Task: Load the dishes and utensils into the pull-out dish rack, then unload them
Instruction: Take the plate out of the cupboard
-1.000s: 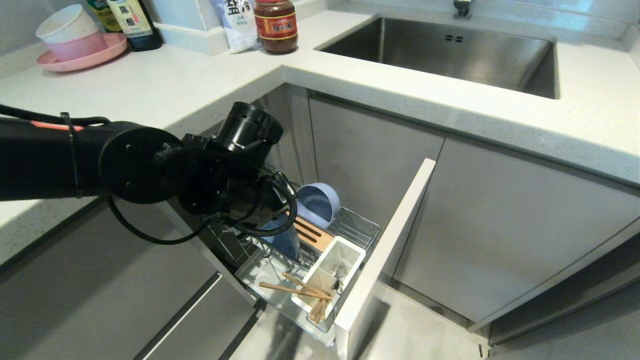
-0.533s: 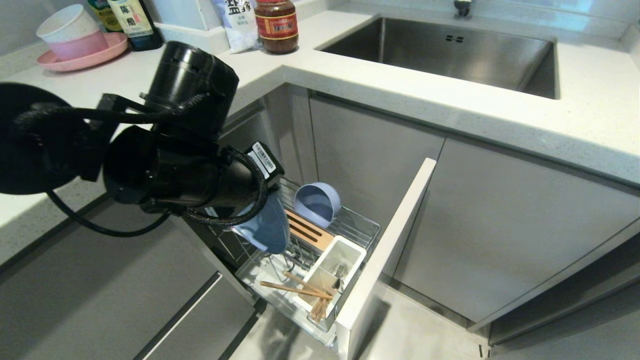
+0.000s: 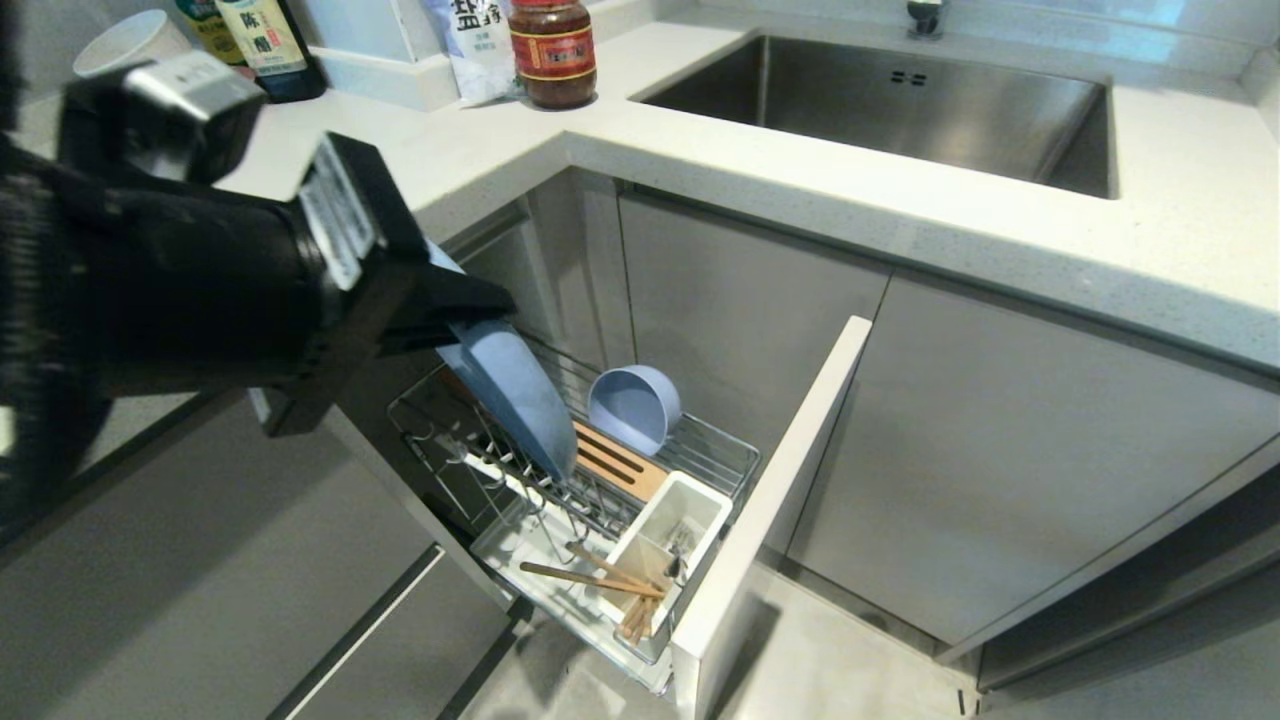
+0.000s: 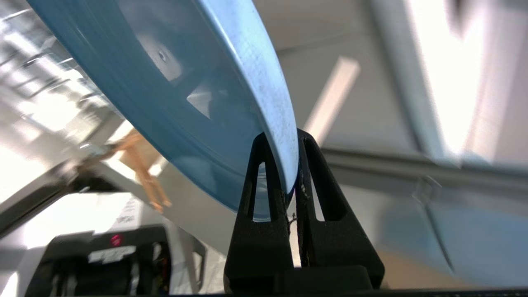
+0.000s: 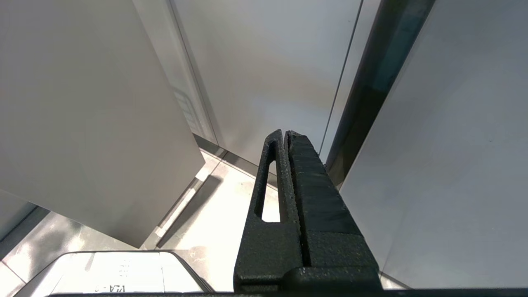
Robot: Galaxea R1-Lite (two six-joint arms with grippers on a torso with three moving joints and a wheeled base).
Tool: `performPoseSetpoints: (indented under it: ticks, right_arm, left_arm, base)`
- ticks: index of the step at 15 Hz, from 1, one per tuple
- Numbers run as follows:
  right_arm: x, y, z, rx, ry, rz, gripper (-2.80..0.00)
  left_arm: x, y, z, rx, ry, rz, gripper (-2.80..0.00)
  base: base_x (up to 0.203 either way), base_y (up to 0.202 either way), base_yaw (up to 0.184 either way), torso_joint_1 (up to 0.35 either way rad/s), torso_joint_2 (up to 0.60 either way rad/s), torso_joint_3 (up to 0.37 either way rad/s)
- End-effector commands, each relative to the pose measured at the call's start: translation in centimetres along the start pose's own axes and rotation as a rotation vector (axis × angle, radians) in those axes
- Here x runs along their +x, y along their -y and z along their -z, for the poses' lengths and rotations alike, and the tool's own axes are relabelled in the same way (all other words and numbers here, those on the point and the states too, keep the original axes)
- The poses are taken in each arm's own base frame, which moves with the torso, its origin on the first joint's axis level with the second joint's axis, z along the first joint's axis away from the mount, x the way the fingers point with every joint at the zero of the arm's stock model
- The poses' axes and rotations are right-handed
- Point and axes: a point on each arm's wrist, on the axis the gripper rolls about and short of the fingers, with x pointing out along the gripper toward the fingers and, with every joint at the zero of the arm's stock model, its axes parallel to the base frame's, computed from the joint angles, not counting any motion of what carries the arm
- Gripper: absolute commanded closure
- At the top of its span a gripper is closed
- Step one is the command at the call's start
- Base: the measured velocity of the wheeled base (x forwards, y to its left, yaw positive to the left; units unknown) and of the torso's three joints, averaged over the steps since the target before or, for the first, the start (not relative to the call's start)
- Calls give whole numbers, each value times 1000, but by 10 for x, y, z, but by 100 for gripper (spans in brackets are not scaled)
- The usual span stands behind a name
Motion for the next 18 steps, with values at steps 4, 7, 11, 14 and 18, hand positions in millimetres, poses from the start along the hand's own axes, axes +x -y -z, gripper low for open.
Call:
performPoseSetpoints:
  ticks: [4,7,11,14,18]
  right_arm:
    - [0,0,0,0,2,0,0]
    - [0,0,0,1,2,0,0]
    - [0,0,0,0,2,0,0]
    - [0,0,0,0,2,0,0]
    - [0,0,0,0,2,0,0]
  left_arm:
    - [-106,-19,-29,85,188,255,0]
    - [-146,-34,-40,177,330,315,0]
    - [-160,-43,-48,264,522,158,0]
    - [-163,-48,-56,334,711,-101,0]
    - [-161,-57,-70,423,861,-479,0]
  base:
    - [0,0,0,0,0,0]
    - [0,0,0,0,0,0]
    - [0,0,0,0,0,0]
    - [0,0,0,0,0,0]
    - [0,0,0,0,0,0]
